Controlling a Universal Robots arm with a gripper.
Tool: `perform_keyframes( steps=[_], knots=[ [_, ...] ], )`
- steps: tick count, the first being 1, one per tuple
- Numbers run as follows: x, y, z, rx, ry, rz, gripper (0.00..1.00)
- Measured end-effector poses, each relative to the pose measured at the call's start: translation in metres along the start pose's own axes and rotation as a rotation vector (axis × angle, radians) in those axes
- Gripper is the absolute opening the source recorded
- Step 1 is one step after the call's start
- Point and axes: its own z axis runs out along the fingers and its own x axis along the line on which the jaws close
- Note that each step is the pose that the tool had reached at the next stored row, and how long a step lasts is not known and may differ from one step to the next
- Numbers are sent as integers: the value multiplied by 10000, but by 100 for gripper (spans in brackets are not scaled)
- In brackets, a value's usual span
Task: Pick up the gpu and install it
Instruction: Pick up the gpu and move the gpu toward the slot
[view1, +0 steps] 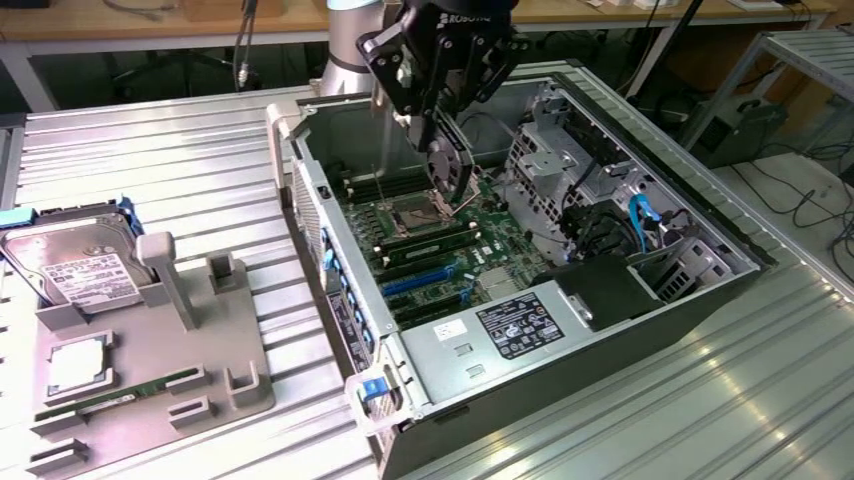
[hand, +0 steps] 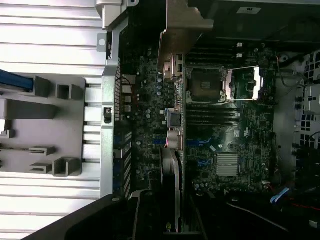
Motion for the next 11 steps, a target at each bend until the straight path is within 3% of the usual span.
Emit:
perform_keyframes(
  steps=[11],
  knots=[
    [-252,-9,13,0,-2,38,27]
  ],
)
